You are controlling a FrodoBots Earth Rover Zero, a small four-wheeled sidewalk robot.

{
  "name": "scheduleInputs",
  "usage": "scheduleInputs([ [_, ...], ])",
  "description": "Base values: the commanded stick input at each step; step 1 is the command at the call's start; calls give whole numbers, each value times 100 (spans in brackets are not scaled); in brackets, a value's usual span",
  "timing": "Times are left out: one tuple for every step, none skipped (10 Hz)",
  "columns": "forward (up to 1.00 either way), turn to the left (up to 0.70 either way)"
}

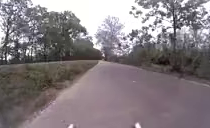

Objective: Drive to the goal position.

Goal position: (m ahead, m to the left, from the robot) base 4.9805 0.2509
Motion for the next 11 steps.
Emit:
scheduleInputs([
  [100,0],
  [100,0],
  [100,0],
  [100,0],
  [100,0],
  [100,0],
  [100,0],
  [100,2],
  [100,16],
  [100,29],
  [100,38],
])
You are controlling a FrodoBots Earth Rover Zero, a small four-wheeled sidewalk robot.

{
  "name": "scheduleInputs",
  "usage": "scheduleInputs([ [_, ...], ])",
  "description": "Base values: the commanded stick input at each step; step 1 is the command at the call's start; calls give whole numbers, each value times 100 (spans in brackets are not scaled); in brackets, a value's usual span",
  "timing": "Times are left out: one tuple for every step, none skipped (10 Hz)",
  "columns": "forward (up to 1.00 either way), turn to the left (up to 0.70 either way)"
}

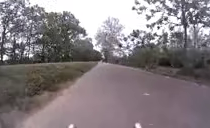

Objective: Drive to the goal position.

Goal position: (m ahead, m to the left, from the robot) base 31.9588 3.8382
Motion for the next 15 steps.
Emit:
scheduleInputs([
  [100,40],
  [100,40],
  [100,40],
  [100,21],
  [100,0],
  [100,0],
  [100,0],
  [100,0],
  [100,0],
  [100,0],
  [100,0],
  [100,0],
  [100,0],
  [100,0],
  [100,0],
])
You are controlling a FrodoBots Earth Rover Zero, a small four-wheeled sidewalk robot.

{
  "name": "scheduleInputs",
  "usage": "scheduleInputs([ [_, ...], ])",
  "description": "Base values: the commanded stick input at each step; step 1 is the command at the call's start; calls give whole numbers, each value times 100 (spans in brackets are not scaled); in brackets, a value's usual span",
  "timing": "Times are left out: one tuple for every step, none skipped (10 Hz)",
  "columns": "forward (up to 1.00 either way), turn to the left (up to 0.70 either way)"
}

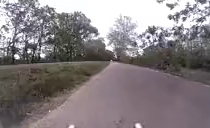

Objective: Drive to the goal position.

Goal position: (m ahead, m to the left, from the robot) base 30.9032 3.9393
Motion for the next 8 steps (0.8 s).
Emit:
scheduleInputs([
  [100,0],
  [100,0],
  [100,0],
  [100,0],
  [100,0],
  [100,0],
  [100,0],
  [100,0],
])
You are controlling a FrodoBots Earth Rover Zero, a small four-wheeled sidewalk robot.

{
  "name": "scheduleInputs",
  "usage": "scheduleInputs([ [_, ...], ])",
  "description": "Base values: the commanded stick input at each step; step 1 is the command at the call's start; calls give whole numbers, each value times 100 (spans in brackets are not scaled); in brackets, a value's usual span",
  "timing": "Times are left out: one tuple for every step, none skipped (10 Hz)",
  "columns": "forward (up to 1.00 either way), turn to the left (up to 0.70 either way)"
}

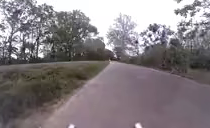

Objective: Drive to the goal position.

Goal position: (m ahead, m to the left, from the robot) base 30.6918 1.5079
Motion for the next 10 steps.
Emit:
scheduleInputs([
  [100,0],
  [100,0],
  [100,0],
  [100,0],
  [100,0],
  [100,0],
  [100,0],
  [100,0],
  [100,0],
  [100,0],
])
